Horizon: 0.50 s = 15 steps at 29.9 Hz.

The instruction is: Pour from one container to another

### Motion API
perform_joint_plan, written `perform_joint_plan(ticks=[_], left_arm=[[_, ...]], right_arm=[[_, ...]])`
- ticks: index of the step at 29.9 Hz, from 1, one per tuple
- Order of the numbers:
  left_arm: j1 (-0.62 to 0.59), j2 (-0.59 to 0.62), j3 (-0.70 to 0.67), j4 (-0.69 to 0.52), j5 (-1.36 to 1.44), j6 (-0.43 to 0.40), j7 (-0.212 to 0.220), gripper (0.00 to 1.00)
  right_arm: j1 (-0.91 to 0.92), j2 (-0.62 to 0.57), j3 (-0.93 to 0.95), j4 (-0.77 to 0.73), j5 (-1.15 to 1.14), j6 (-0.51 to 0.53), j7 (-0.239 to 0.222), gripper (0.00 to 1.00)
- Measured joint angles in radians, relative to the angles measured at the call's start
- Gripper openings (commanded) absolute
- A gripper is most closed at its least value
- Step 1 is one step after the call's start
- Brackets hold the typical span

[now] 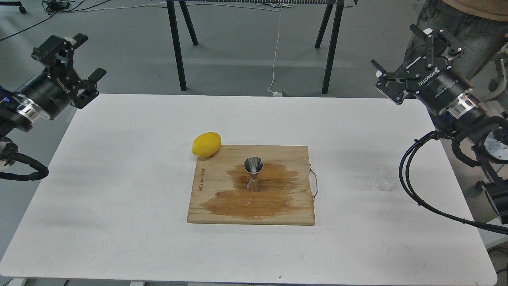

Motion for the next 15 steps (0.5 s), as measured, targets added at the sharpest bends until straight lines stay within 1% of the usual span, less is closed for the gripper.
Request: perform_joint_plan(ticks=[3, 15], left_arm=[[-0.014, -0.002, 0.006, -0.002, -0.015, 0.0, 0.0, 0.99], [-0.013, -0.014, 0.007, -0.018, -0.018, 0.0, 0.0, 0.99]], right_arm=[[0.012, 0.0, 0.0, -0.041, 0.001, 0.008, 0.0, 0.99], [0.025, 0.012, 0.002, -0.093, 0.001, 0.009, 0.005, 0.99]])
